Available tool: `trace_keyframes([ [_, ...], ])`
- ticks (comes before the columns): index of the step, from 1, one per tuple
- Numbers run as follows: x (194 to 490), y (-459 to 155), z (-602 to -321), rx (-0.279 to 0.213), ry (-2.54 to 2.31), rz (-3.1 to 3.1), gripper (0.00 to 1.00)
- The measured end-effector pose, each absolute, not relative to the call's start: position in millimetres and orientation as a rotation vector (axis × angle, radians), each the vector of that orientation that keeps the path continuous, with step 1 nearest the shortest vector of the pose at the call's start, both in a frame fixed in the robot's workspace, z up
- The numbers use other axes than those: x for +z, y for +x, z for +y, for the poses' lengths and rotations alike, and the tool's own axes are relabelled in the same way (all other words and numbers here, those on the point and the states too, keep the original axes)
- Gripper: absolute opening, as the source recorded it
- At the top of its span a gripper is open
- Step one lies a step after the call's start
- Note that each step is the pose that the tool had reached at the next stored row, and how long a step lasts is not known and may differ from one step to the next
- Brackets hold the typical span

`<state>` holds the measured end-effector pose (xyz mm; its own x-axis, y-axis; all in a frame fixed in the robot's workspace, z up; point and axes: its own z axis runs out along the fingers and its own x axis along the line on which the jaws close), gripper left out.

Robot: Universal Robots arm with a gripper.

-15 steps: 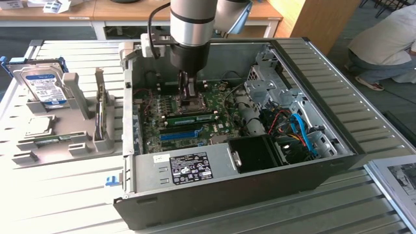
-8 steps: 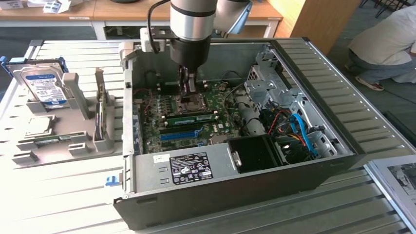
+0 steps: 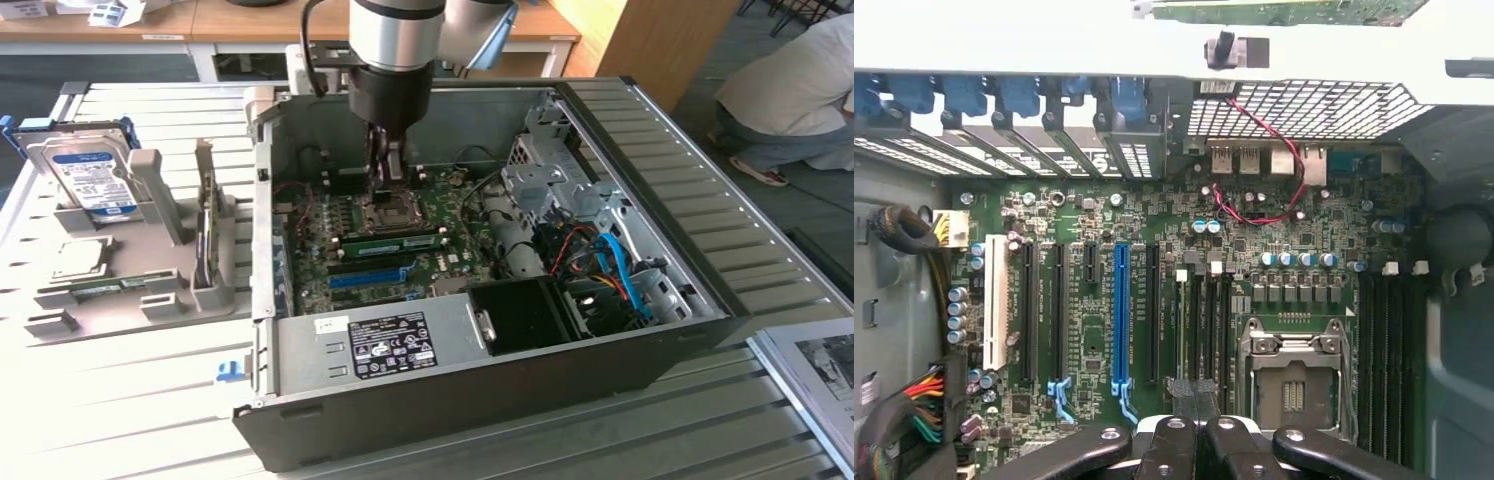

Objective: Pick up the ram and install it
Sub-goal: 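Press down the ram until it locks into place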

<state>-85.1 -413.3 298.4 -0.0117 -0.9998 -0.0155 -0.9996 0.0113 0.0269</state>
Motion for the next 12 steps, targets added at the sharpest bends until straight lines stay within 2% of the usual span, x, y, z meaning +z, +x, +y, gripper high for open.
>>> trace_keyframes([
  [12, 318.2, -85.0, -413.3, -0.047, 2.203, -2.228, 0.10],
])
